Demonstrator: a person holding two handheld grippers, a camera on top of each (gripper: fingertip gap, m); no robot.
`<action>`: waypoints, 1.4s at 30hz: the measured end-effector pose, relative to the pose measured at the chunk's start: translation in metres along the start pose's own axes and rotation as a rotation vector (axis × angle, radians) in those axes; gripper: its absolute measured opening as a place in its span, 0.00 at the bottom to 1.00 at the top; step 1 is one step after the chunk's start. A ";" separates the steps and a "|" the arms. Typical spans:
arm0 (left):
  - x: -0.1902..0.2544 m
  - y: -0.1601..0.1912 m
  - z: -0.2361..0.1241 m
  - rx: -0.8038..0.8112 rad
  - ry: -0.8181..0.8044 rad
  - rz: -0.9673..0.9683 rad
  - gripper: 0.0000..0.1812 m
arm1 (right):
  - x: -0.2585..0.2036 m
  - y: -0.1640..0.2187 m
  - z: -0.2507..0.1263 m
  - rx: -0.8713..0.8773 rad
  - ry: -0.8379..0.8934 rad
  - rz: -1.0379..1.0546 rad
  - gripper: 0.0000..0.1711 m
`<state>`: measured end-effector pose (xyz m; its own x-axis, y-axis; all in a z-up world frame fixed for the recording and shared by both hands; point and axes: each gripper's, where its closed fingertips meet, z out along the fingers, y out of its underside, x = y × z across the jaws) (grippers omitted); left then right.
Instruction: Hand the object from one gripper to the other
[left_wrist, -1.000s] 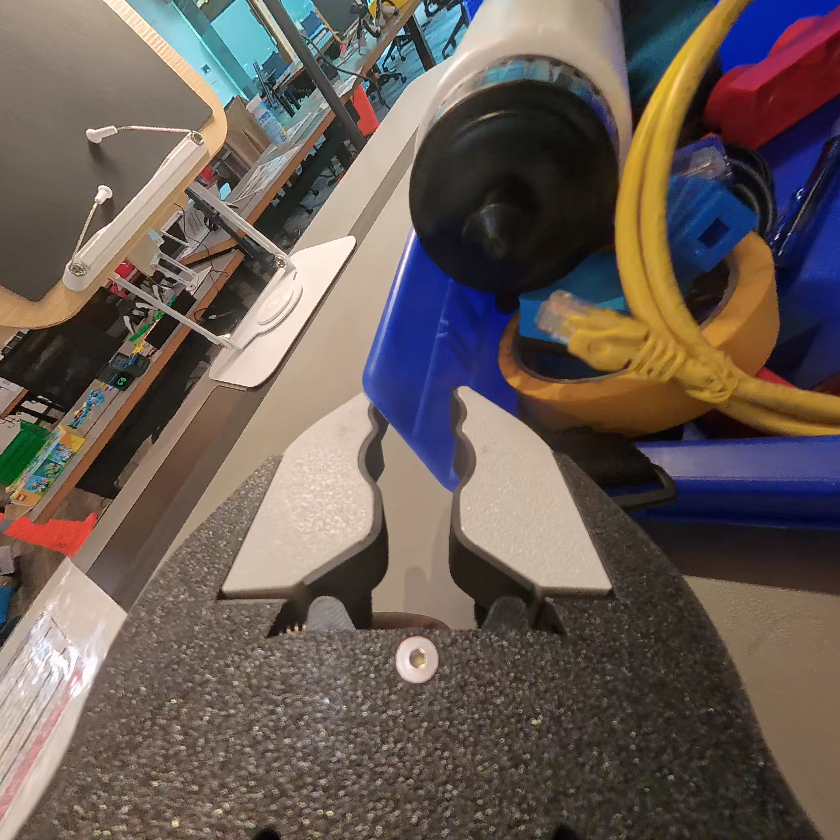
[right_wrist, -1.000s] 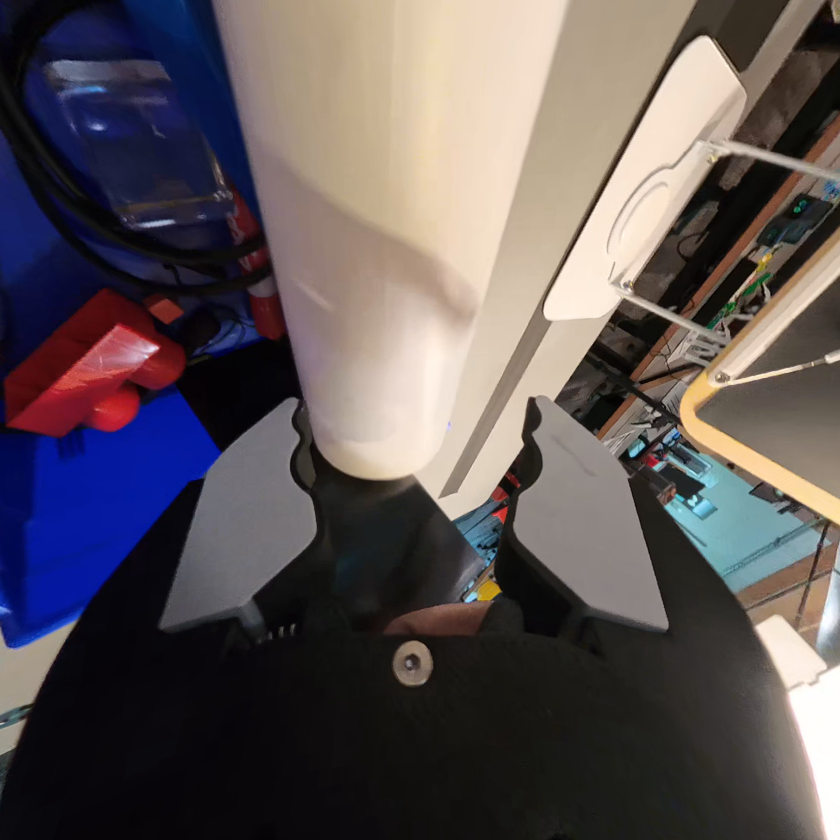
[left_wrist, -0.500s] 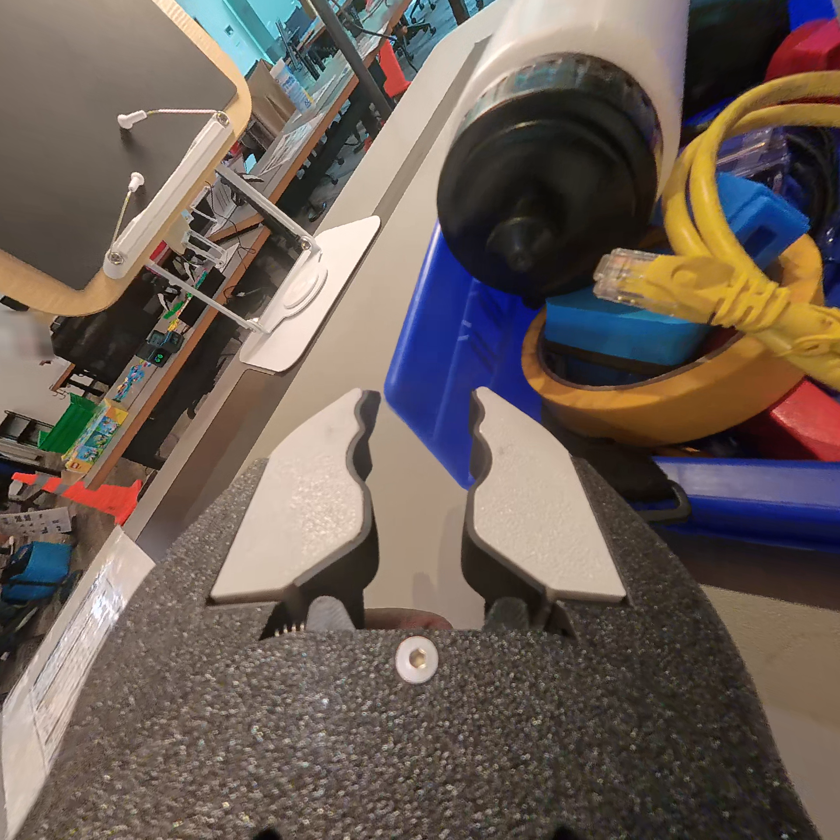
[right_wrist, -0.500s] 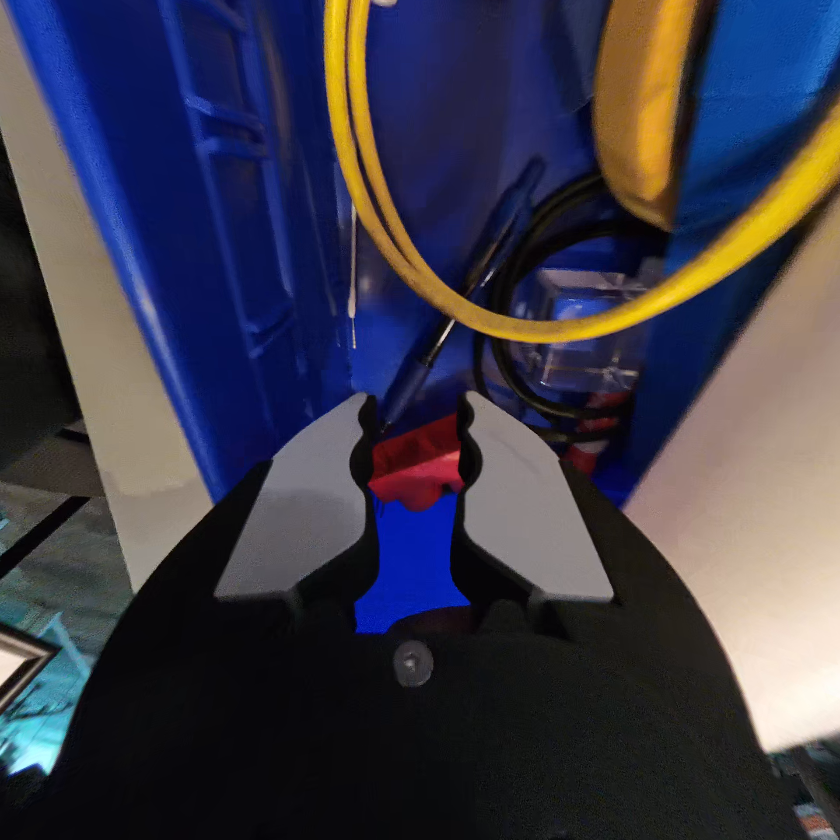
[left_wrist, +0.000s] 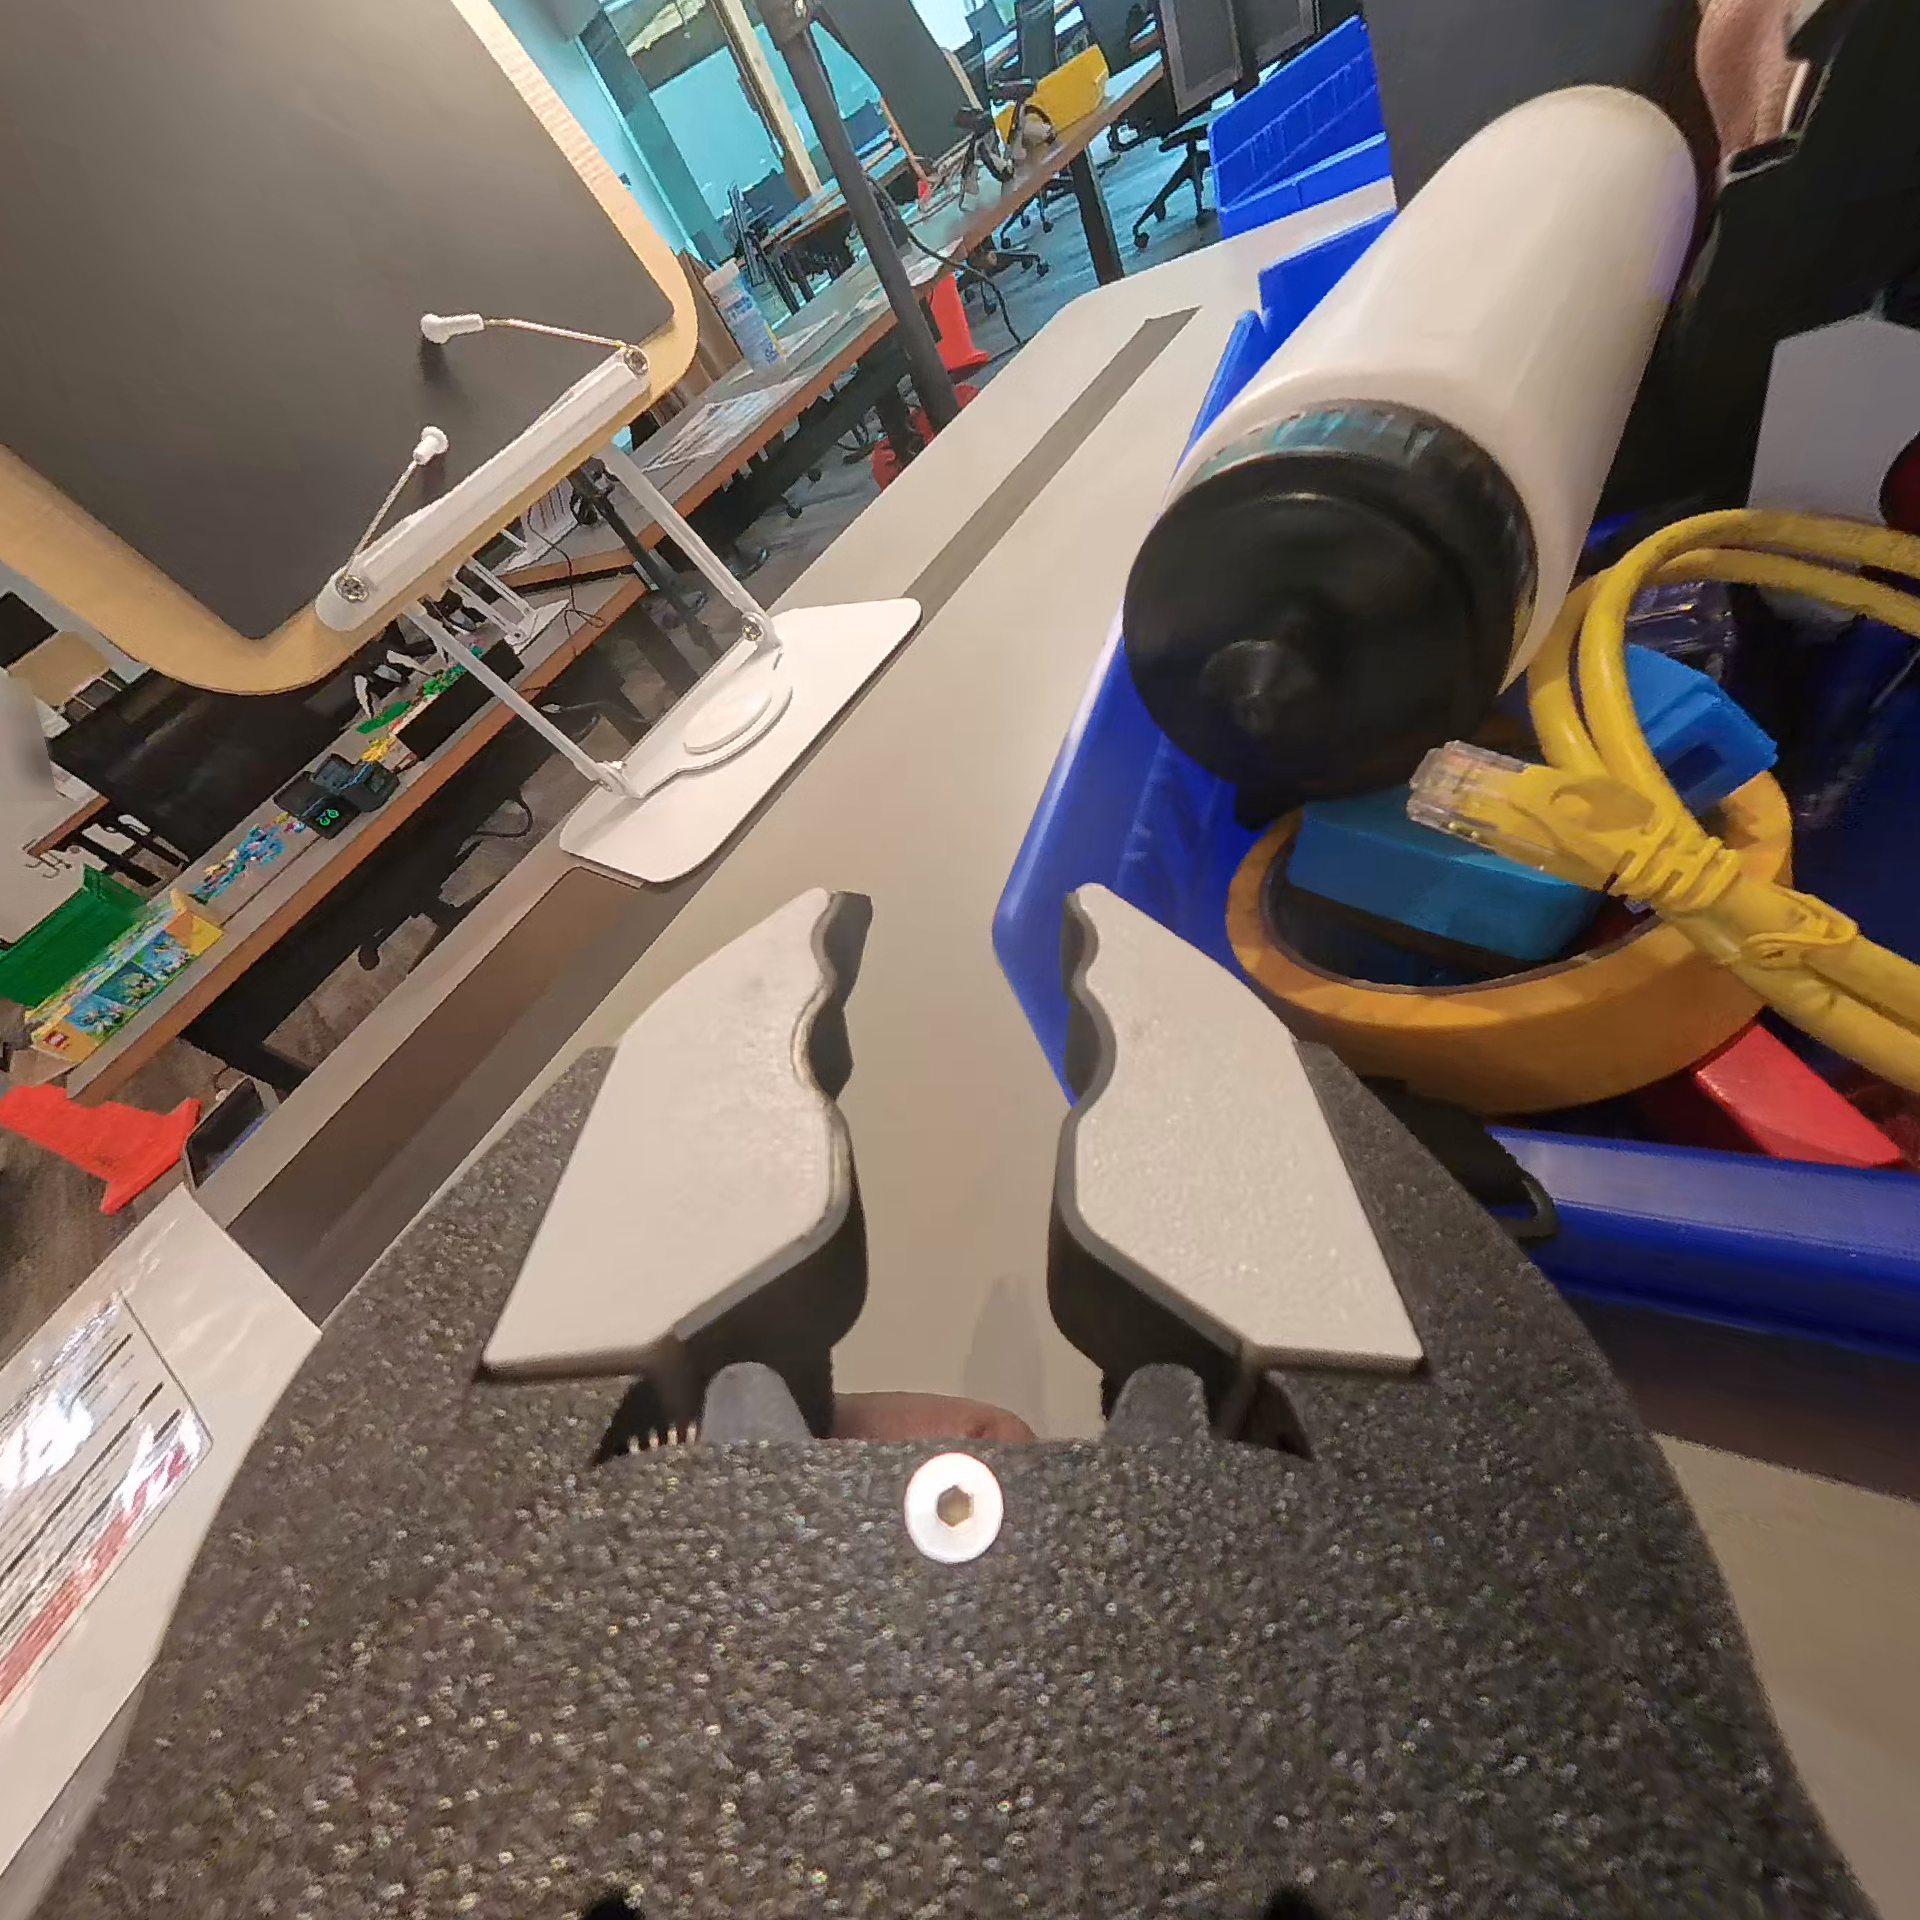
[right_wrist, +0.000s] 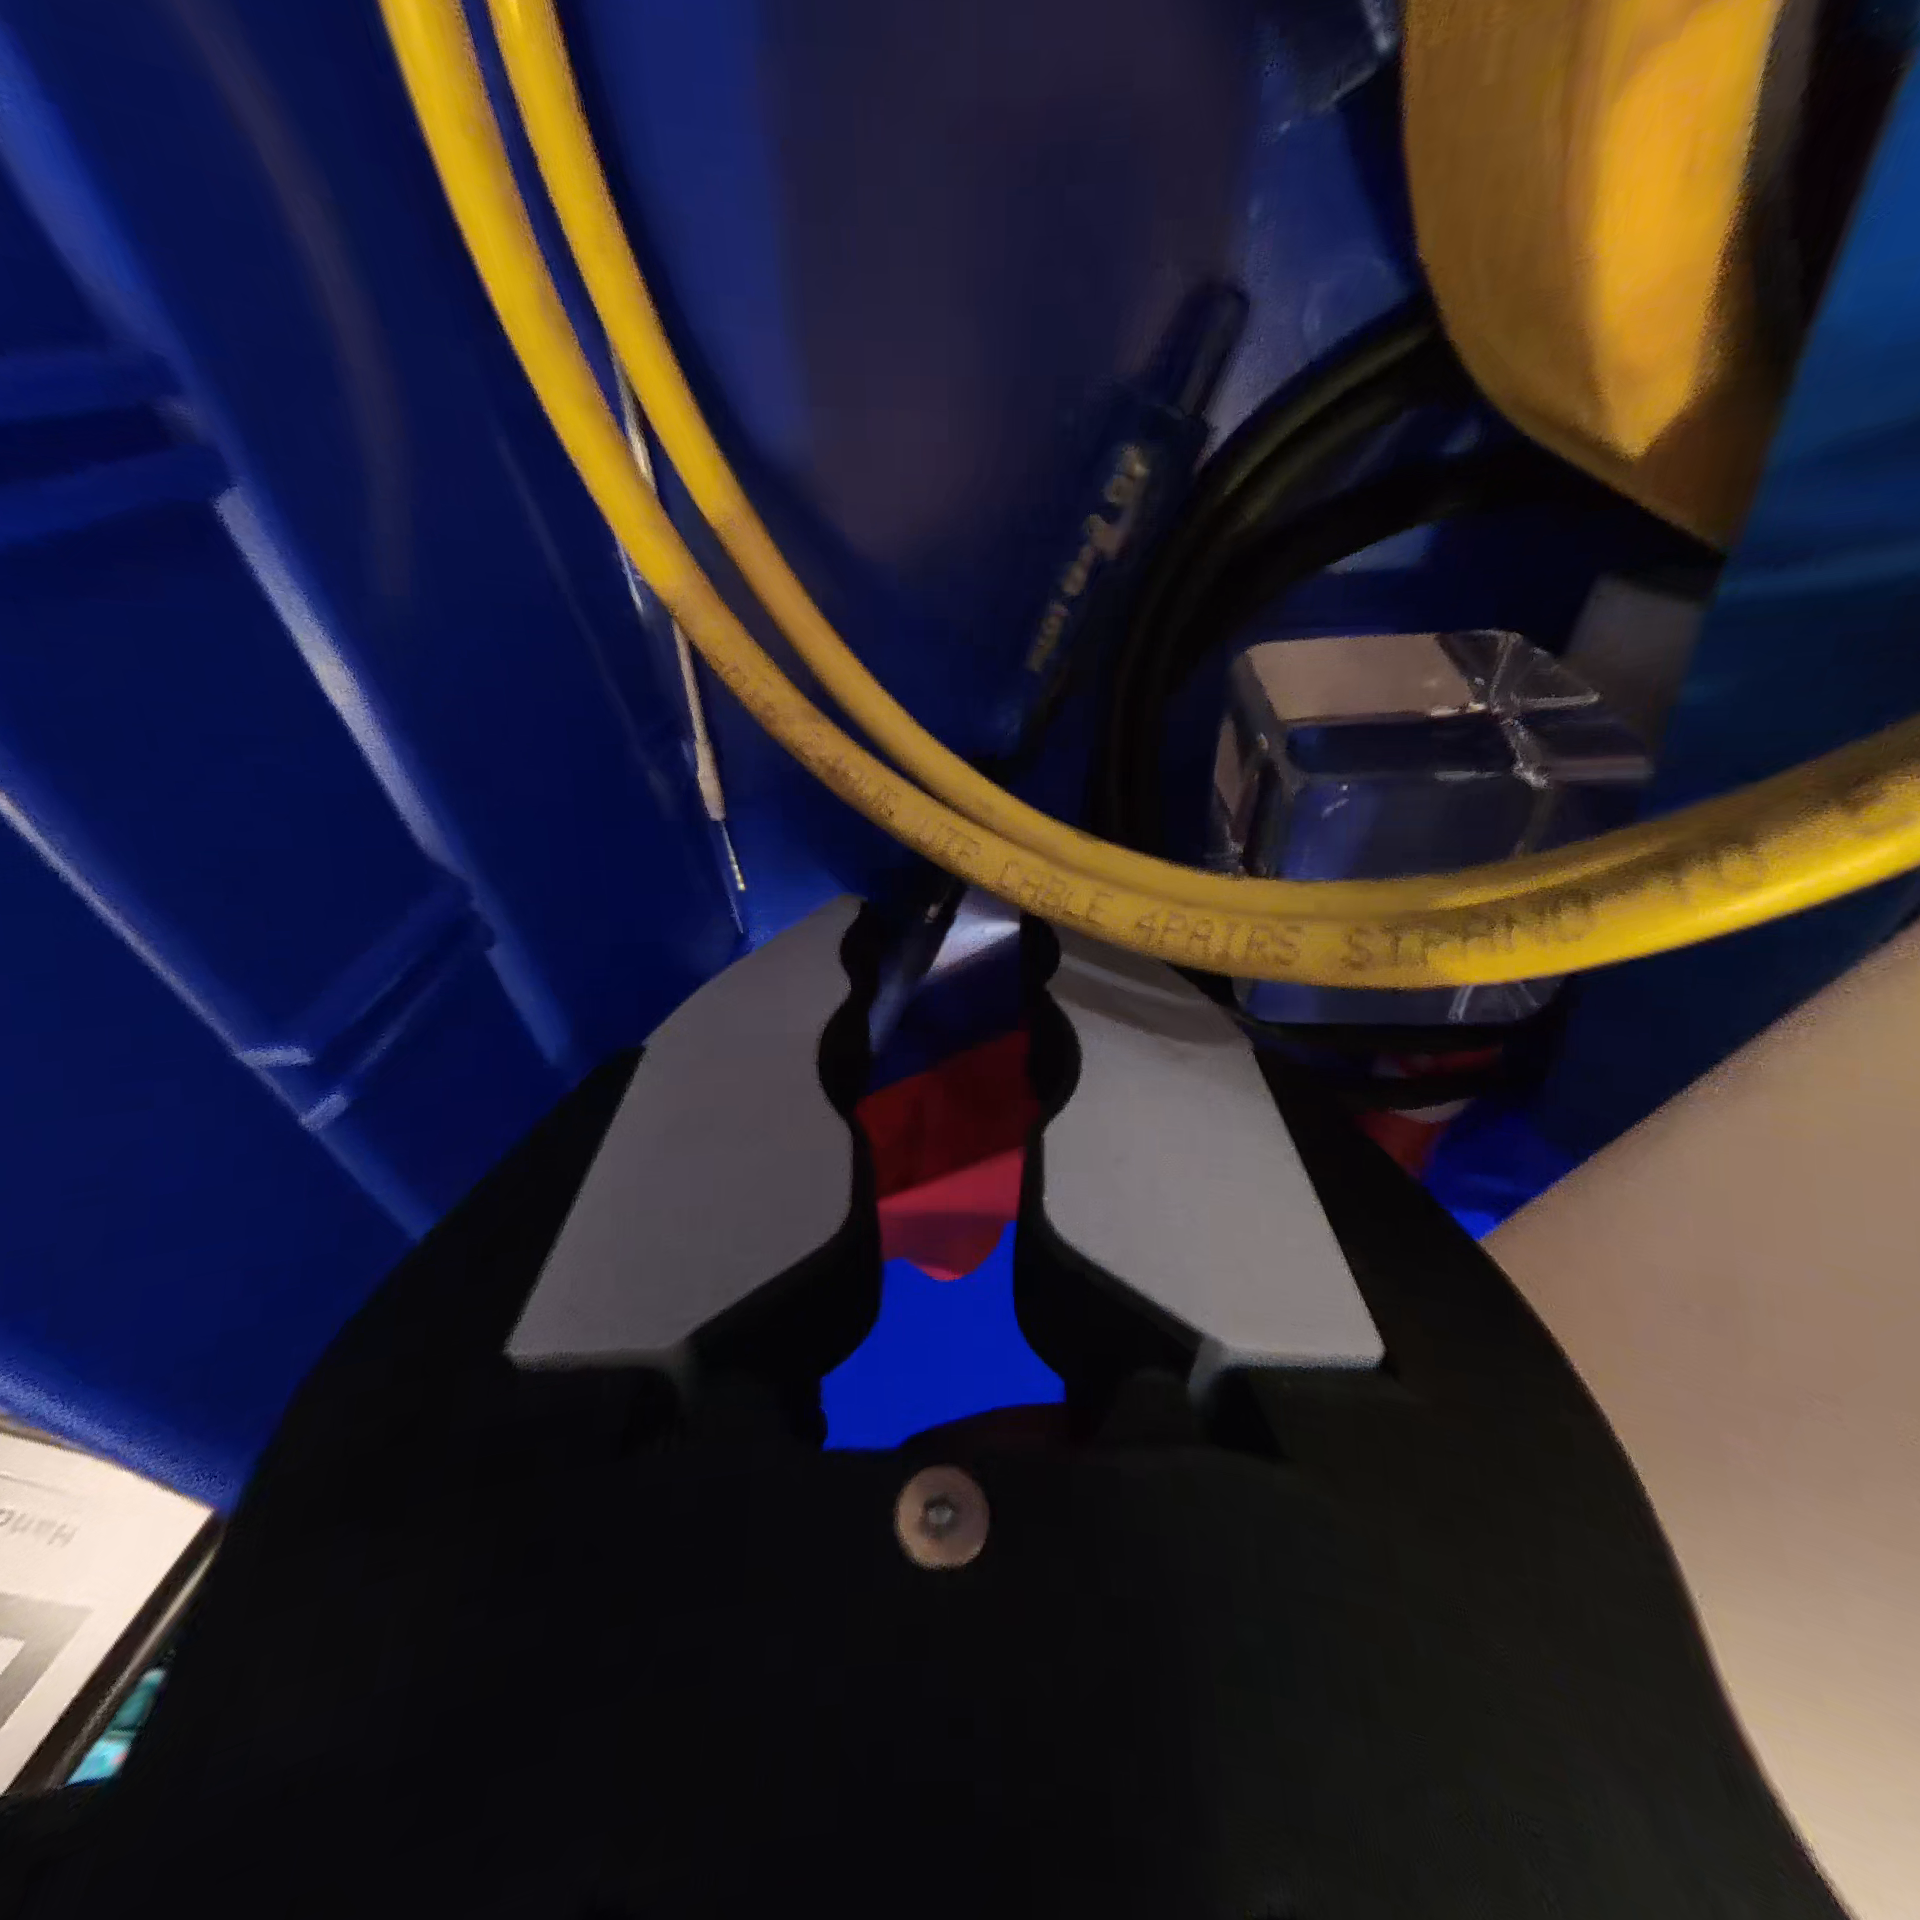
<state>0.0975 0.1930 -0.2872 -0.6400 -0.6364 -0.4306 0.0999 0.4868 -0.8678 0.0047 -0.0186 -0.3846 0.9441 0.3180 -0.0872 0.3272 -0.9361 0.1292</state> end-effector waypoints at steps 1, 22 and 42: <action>0.000 0.000 0.000 0.002 0.000 0.000 0.21 | 0.001 0.000 0.000 -0.008 0.018 -0.004 0.15; 0.001 -0.001 0.002 0.040 -0.018 0.000 0.21 | 0.010 0.052 -0.095 0.187 0.257 0.153 0.07; 0.194 -0.084 -0.089 0.101 0.503 0.114 0.30 | -0.080 0.073 -0.080 0.755 0.307 0.352 0.07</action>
<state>-0.1024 0.0816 -0.2757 -0.9052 -0.2045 -0.3726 0.2470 0.4603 -0.8527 -0.0434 -0.1000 -0.2897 0.9897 -0.0820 0.1173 0.0042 -0.8024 -0.5968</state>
